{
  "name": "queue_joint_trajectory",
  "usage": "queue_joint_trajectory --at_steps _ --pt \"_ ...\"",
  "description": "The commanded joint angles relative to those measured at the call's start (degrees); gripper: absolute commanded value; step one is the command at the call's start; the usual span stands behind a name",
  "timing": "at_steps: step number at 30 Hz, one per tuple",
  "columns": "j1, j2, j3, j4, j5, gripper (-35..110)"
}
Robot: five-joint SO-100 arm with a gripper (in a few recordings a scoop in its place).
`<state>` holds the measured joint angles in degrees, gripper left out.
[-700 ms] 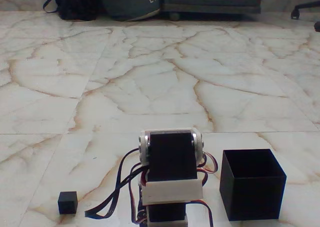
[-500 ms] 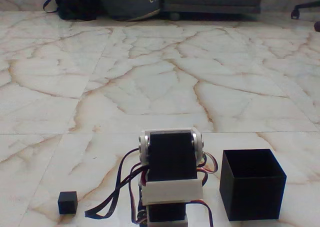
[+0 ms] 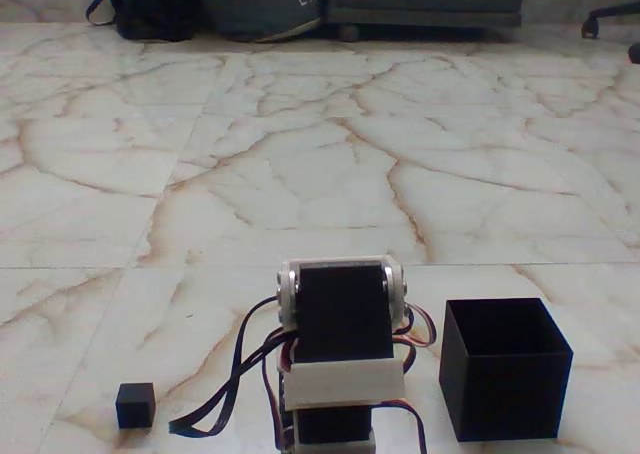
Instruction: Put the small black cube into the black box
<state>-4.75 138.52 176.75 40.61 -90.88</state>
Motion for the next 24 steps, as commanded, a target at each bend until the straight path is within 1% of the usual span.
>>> queue_joint_trajectory --at_steps 1,3,4,6,7,11,14,18,22,24 --pt "0.4 0.6 -0.7 -0.7 0.0 5" --pt "-0.5 0.3 -3.2 1.2 1.2 5" --pt "-1.9 0.0 -6.7 5.3 3.3 5" --pt "-8.9 -1.1 -16.1 13.5 10.7 5" --pt "-12.7 -2.4 -20.1 14.4 14.8 5" --pt "-21.4 -14.9 -33.7 14.2 24.4 6" --pt "-26.7 -24.6 -43.5 14.1 27.8 6" --pt "-33.3 -39.6 -57.9 13.9 36.7 6" --pt "-36.2 -47.0 -60.8 12.9 40.3 7" --pt "-37.3 -53.2 -65.7 12.2 42.5 7"
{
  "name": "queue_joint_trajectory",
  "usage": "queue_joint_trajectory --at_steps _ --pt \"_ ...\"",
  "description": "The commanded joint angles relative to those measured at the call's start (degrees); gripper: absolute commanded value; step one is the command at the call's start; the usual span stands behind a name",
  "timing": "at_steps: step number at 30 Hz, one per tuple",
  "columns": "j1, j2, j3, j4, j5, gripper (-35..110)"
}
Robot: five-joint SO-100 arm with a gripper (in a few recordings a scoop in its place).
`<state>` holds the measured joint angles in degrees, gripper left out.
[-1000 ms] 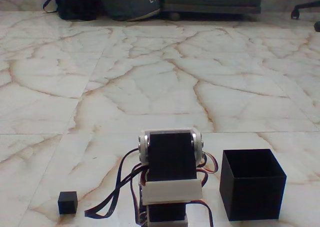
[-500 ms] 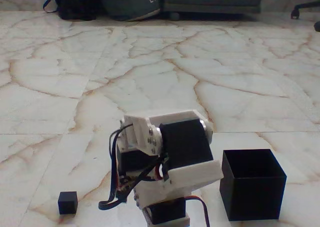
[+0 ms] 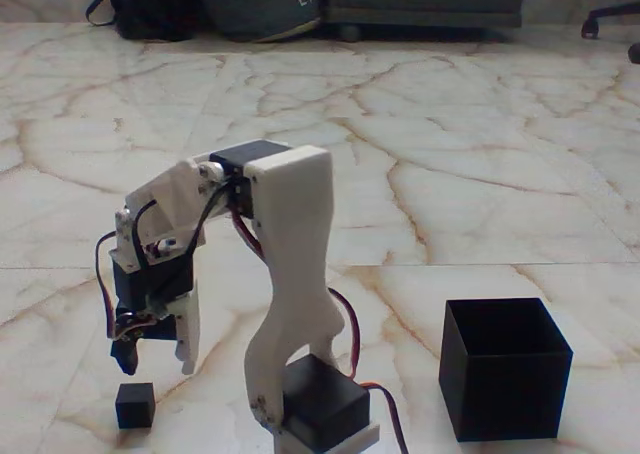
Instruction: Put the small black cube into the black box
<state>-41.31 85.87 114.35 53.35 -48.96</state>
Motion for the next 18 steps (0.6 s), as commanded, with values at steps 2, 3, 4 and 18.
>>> queue_joint_trajectory --at_steps 2,3,4,18 --pt "-1.4 -4.4 -8.0 -0.8 0.6 7" --pt "-1.8 -6.2 -9.7 -0.8 0.9 7" --pt "-1.9 -8.3 -11.2 -0.7 0.4 7" --pt "-1.0 -28.7 -23.7 -8.1 -3.9 8"
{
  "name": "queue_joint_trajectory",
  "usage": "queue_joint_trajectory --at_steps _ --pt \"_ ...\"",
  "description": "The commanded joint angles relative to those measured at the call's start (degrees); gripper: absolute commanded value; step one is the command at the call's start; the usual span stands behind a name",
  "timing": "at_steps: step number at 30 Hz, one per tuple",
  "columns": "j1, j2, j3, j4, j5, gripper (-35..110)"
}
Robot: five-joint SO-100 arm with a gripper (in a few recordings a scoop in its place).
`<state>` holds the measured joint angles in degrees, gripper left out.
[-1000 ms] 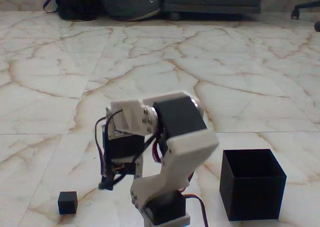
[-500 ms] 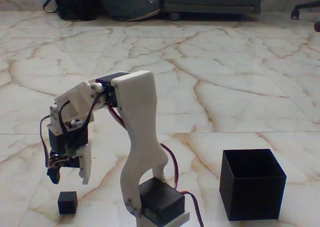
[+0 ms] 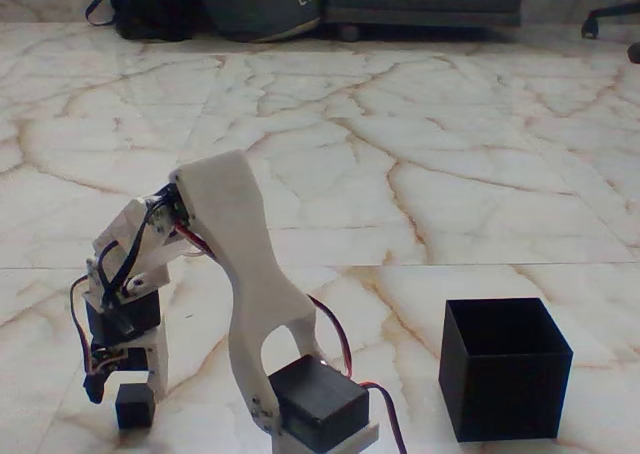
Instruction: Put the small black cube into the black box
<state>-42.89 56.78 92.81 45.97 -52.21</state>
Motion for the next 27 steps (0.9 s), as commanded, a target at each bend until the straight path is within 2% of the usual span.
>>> queue_joint_trajectory --at_steps 1,9,19,27 --pt "0.8 -0.3 -2.6 -1.8 -0.8 8" --pt "2.5 -3.2 -4.8 -2.6 -1.6 7" --pt "2.6 -2.9 1.7 -5.5 0.8 0" --pt "4.9 3.6 2.4 -5.4 -1.1 0"
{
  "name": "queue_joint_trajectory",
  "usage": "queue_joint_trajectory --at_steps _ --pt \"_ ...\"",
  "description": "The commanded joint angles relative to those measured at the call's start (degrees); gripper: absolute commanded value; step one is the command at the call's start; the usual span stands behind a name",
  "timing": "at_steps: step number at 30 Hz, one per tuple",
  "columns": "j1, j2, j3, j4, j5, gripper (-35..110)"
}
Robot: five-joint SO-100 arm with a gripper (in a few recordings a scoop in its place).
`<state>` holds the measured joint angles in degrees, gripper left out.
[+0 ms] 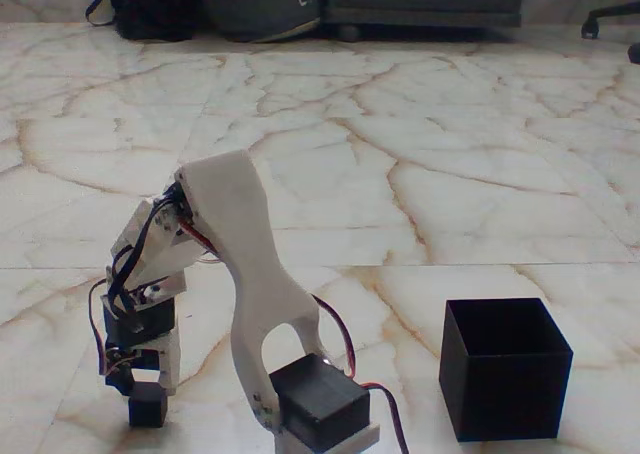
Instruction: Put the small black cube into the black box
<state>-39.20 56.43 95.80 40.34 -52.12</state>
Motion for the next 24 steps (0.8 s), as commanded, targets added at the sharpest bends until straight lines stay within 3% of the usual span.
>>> queue_joint_trajectory --at_steps 1,9,24 --pt "2.5 6.2 -0.3 1.2 -2.4 0" --pt "20.0 23.5 3.2 7.6 -16.6 0" --pt "49.4 32.6 -2.2 9.1 -40.2 0"
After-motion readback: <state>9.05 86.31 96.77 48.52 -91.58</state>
